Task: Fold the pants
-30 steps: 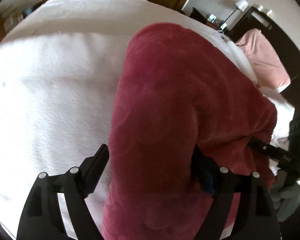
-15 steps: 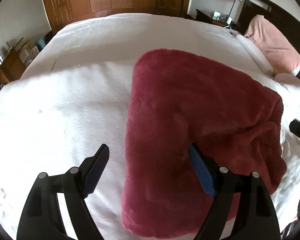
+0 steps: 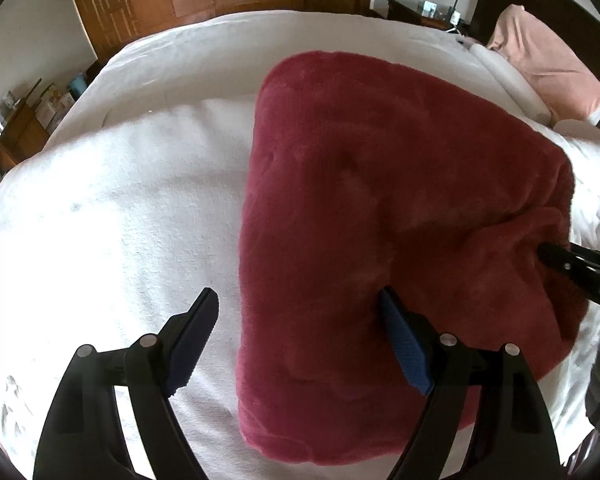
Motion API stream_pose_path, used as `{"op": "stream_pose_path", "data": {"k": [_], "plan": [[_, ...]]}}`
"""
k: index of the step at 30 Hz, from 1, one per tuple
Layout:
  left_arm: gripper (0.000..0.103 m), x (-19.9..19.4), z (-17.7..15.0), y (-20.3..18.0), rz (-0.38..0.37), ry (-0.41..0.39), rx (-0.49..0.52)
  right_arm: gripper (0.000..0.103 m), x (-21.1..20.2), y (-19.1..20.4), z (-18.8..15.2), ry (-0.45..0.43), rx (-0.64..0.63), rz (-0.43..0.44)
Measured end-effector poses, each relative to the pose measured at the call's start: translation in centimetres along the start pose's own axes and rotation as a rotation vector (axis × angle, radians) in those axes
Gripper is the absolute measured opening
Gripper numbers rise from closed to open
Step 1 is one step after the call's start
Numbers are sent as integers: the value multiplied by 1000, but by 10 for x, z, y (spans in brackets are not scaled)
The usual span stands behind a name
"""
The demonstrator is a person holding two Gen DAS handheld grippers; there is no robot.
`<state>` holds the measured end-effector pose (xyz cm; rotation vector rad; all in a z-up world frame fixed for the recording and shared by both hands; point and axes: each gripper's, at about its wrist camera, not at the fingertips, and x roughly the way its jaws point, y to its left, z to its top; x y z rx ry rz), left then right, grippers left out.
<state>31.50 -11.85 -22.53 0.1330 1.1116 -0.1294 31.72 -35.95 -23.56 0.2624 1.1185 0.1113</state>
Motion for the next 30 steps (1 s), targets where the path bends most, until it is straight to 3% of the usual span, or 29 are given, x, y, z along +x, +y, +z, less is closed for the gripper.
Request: {"op": "stream_pose_path", "data": {"k": [6, 13, 15, 20, 22, 30], "plan": [[81, -14, -2, -8, 33, -29, 35, 64, 1, 19, 3, 3, -30, -45], [81, -54, -6, -14, 56, -104, 46, 64, -54, 37, -6, -108, -27, -19], [86, -68, -9, -18, 71, -125, 50, 66, -73, 41, -12, -134, -27, -10], [91, -111, -15, -30, 71, -187, 70, 83, -130, 59, -22, -229, -55, -30], [93, -129, -17, -34, 65, -214, 65, 99, -149, 68, -26, -264, -69, -37], [98, -197, -30, -53, 66, -307, 73, 100, -206, 97, -44, -329, -125, -34]]}}
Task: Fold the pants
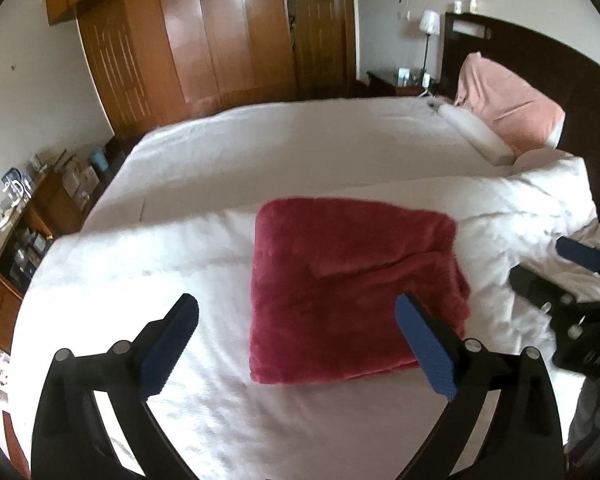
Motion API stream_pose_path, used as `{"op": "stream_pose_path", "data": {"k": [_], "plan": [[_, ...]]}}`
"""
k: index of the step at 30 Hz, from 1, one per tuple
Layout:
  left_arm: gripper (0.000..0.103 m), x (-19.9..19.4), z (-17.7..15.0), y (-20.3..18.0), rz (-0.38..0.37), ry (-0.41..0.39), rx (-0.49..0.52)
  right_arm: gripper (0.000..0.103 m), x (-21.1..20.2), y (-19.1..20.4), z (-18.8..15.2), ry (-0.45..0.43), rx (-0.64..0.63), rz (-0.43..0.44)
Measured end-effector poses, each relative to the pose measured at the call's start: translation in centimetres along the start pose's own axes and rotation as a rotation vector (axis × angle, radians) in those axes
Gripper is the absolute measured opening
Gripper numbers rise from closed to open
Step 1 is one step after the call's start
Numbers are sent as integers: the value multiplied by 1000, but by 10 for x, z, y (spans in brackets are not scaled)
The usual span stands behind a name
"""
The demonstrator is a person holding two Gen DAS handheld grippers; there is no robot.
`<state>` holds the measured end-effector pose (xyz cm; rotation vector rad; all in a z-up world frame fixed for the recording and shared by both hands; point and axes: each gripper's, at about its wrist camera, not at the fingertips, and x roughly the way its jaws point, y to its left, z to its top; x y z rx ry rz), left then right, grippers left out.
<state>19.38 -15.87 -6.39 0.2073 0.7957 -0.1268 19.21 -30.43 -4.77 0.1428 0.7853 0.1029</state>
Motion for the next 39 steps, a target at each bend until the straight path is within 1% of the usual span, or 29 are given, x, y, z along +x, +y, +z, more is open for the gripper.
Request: {"op": "stream_pose_path", "data": {"k": [2, 5, 8, 11, 13, 15, 19, 21, 24, 29, 36, 39], "plan": [[98, -19, 2, -3, 6, -36, -1, 100, -12, 5, -1, -11, -12, 3], [98, -40, 5, -5, 47, -70, -12, 100, -29, 9, -3, -28, -36, 4], [98, -57, 7, -1, 113, -78, -60, 100, -46, 13, -4, -41, -55, 16], [98, -71, 6, 2, 91, -88, -103, 100, -60, 14, -6, -55, -69, 29], [98, -77, 4, 2, 111, -79, -113, 100, -66, 15, -7, -60, -83, 40], [98, -81, 3, 0, 143, -69, -112, 100, -71, 16, -8, -67, -100, 41], [98, -86, -1, -4, 130, -51, -118, 100, -79, 15, -10, -72, -122, 56], [98, -89, -3, -5, 139, -43, -122, 100, -81, 14, -11, -71, -129, 61], [98, -92, -5, -9, 160, -46, -116, 100, -85, 15, -12, -71, -145, 66], [98, -93, -7, -18, 171, -49, -106, 100, -90, 12, -12, -72, -166, 80], [98, -93, -8, -34, 197, -66, -74, 100, -91, 4, -12, -75, -162, 87], [98, -94, -8, -39, 185, -66, -62, 100, -90, 0, -11, -72, -151, 94]]}}
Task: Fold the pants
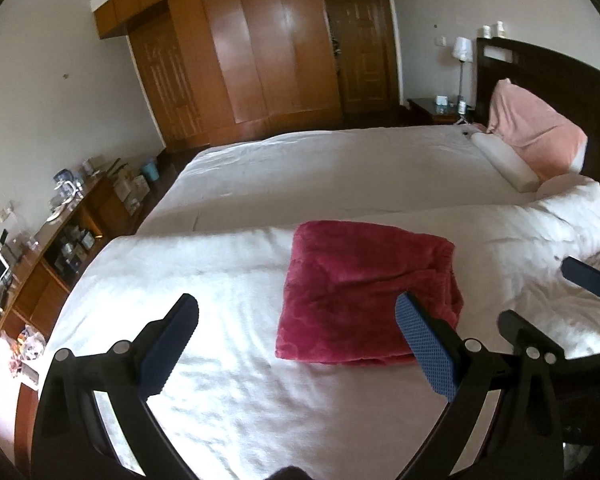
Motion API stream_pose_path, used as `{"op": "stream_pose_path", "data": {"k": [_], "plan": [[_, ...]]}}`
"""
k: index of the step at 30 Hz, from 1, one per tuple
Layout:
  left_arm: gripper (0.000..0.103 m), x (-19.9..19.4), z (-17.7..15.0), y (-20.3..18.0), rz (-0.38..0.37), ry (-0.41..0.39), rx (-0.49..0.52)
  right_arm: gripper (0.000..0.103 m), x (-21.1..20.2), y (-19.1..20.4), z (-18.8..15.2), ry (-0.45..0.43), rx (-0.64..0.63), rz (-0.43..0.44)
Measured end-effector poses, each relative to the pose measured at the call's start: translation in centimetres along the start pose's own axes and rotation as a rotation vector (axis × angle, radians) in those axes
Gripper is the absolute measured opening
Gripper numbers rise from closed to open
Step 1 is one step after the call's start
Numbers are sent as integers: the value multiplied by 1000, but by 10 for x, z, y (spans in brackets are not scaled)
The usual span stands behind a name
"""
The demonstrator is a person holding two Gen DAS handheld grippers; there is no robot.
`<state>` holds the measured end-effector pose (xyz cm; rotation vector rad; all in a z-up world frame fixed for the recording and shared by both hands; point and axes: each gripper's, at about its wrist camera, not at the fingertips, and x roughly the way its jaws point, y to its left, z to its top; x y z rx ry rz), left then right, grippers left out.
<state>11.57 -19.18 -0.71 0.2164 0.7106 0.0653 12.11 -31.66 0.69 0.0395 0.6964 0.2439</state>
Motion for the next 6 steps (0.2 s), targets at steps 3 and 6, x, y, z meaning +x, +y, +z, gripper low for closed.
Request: {"op": "stream_pose_path", "data": {"k": [3, 6], "plan": [[98, 0, 1, 0, 16, 5, -11, 100, 3, -1, -1, 6, 1, 8], [98, 4, -1, 5, 31, 27, -21, 100, 8, -1, -2, 19, 11, 17]]}}
